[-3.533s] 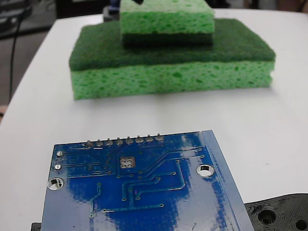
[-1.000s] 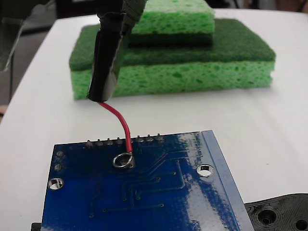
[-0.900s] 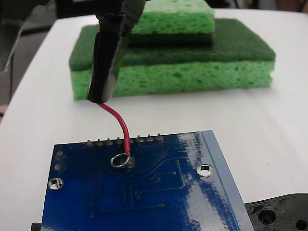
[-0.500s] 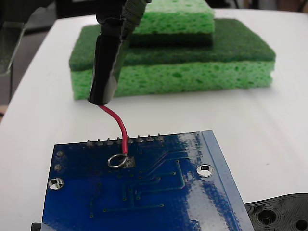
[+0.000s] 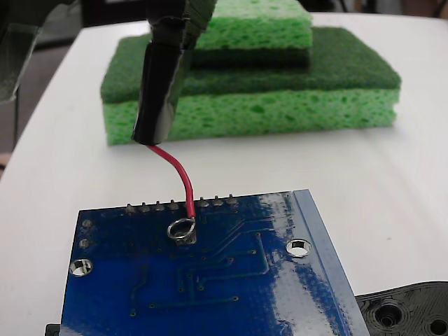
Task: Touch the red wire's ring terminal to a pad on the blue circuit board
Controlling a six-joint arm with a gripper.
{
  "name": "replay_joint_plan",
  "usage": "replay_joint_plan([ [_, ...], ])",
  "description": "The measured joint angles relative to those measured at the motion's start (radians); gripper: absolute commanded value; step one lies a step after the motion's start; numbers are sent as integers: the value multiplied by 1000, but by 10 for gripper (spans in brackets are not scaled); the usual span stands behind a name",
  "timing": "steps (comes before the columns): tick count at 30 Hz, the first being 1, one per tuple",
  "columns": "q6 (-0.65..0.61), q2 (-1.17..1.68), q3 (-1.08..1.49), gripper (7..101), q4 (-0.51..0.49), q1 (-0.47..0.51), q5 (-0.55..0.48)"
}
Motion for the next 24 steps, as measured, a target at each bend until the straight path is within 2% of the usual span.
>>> replay_joint_plan([
  [24,6,-8,-11,1003,2,-8,6],
])
